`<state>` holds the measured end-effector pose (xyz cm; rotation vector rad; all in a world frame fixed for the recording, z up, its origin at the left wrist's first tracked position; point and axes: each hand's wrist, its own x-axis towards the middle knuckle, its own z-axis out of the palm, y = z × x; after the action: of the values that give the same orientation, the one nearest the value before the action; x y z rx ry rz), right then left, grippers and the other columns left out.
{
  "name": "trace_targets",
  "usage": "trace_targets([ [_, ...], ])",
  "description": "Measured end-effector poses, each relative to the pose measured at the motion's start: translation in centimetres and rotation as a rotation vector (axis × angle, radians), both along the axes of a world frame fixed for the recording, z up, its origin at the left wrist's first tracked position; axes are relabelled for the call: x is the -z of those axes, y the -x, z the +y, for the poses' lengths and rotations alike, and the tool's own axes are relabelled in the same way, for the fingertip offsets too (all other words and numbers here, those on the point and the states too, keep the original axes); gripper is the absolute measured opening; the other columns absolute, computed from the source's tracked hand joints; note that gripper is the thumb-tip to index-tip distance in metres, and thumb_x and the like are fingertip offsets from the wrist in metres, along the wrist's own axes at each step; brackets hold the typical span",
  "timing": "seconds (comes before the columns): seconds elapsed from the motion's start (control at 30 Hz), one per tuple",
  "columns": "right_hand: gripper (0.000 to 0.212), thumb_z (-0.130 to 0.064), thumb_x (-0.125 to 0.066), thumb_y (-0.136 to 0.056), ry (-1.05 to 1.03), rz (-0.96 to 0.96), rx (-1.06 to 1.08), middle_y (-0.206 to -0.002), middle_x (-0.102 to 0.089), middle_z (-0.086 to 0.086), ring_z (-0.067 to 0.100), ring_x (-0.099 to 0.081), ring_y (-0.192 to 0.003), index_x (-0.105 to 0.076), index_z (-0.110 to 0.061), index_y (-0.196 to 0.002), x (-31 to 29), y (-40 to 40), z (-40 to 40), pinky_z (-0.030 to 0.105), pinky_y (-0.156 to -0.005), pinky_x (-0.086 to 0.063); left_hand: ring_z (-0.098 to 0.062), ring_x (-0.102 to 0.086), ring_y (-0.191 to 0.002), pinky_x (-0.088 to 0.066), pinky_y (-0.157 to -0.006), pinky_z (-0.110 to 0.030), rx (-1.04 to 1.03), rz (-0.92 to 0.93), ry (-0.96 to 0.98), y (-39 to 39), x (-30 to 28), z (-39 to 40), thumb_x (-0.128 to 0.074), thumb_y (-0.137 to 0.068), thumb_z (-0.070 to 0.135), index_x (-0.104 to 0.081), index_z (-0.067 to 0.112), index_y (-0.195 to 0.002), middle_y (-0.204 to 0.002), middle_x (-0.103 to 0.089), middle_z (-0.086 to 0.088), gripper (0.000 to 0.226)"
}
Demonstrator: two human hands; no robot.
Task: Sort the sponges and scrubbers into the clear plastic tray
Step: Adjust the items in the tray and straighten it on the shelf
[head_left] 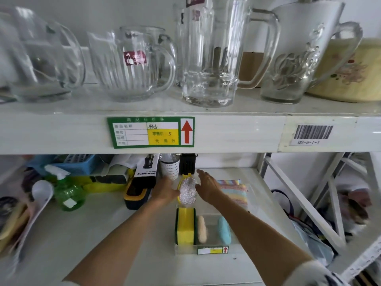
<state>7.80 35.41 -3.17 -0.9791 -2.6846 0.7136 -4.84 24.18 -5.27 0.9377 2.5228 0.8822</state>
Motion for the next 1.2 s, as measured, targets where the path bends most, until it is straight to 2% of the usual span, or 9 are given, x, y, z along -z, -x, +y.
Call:
trace_targets([
  [0.1,0.055,-0.007,-0.051,-0.089,-0.003,-0.047,-0.024,-0.14,-0.049,0.014,0.031,-0.05,-0.125,-0.038,-0.012,-0.142,0.2,0.9,0.4,0.038,-0.099,-0.044,-0.038,-0.068,-0.092,-0.058,-0.081,-0.037,0.035,-0.029,0.009,-0.1,0.4,0.2,-0.069,-0.075,0.012,-0.069,-0.003,-0.082,-0.104,-0.066,-0.03,0.016],
  [0.2,0.034,-0.004,-0.053,-0.085,0.016,-0.038,-0.041,-0.125,-0.057,0.013,0.031,-0.056,-0.114,-0.061,-0.013,-0.117,0.5,1.2,0.6,0.034,-0.088,-0.045,-0.04,-0.066,-0.098,-0.055,-0.088,-0.041,0.051,-0.032,-0.01,0.2,1.0,0.4,-0.069,-0.073,0.008,-0.067,0.006,-0.068,-0.106,-0.065,-0.03,0.006],
  [0.37,0.032,-0.023,-0.057,-0.084,0.036,0.033,0.063,-0.113,-0.06,0.016,0.034,-0.059,-0.1,-0.052,-0.007,-0.112,1.2,1.1,1.6,0.033,-0.071,-0.043,-0.039,-0.067,-0.087,-0.056,-0.07,-0.036,0.068,-0.011,-0.027,0.2,0.6,1.1,-0.064,-0.072,0.001,-0.062,0.004,-0.06,-0.079,-0.071,-0.024,0.012],
  [0.5,0.029,-0.03,-0.052,-0.087,0.054,0.076,0.17,-0.103,-0.062,0.016,0.035,-0.06,-0.092,-0.05,-0.008,-0.105,1.1,0.9,2.0,0.038,-0.067,-0.045,-0.03,-0.066,-0.094,-0.043,-0.066,-0.03,0.049,0.067,-0.035,-1.4,-0.7,1.8,-0.062,-0.077,0.0,-0.063,0.01,-0.084,-0.096,-0.072,-0.016,0.012],
  [0.6,0.027,-0.028,-0.05,-0.089,0.052,0.05,0.211,-0.108,-0.06,0.018,0.036,-0.059,-0.096,-0.051,-0.007,-0.106,1.1,0.8,2.3,0.038,-0.071,-0.046,-0.029,-0.065,-0.097,-0.034,-0.065,-0.027,0.067,0.162,0.025,-1.9,-1.2,2.5,-0.057,-0.081,0.004,-0.061,0.012,-0.083,-0.101,-0.071,-0.014,0.009],
  [0.77,0.028,-0.015,-0.047,-0.088,0.011,0.009,0.169,-0.114,-0.06,0.018,0.035,-0.059,-0.1,-0.053,-0.005,-0.113,1.2,0.9,2.2,0.041,-0.079,-0.051,-0.037,-0.062,-0.102,-0.047,-0.079,-0.04,0.053,0.225,0.07,-2.0,-1.3,3.3,-0.05,-0.084,0.002,-0.064,-0.005,-0.095,-0.105,-0.069,-0.022,0.02],
  [0.87,0.033,-0.012,-0.05,-0.085,0.038,0.008,0.148,-0.116,-0.061,0.018,0.035,-0.059,-0.102,-0.056,-0.006,-0.116,1.1,0.8,2.3,0.039,-0.08,-0.051,-0.036,-0.063,-0.105,-0.049,-0.082,-0.039,0.06,0.223,0.089,-1.8,-1.2,3.5,-0.05,-0.084,0.002,-0.065,-0.003,-0.099,-0.111,-0.068,-0.021,0.022],
  [1.0,0.04,-0.014,-0.055,-0.086,0.04,0.06,0.105,-0.125,-0.059,0.018,0.034,-0.057,-0.113,-0.056,-0.006,-0.126,0.9,-0.1,2.8,0.037,-0.092,-0.049,-0.035,-0.055,-0.117,-0.047,-0.093,-0.039,0.016,0.191,0.085,-1.8,-1.4,3.5,-0.054,-0.088,0.01,-0.053,0.001,-0.122,-0.128,-0.055,-0.02,0.035],
  [1.2,0.027,-0.013,-0.05,-0.092,-0.114,0.279,0.322,-0.118,-0.063,0.01,0.028,-0.062,-0.1,-0.059,-0.013,-0.117,-0.5,-4.1,5.4,0.033,-0.081,-0.048,-0.027,-0.06,-0.102,-0.046,-0.084,-0.034,0.091,0.172,-0.121,-4.9,-2.4,4.4,-0.051,-0.085,0.005,-0.063,0.008,-0.1,-0.109,-0.064,-0.011,0.02],
])
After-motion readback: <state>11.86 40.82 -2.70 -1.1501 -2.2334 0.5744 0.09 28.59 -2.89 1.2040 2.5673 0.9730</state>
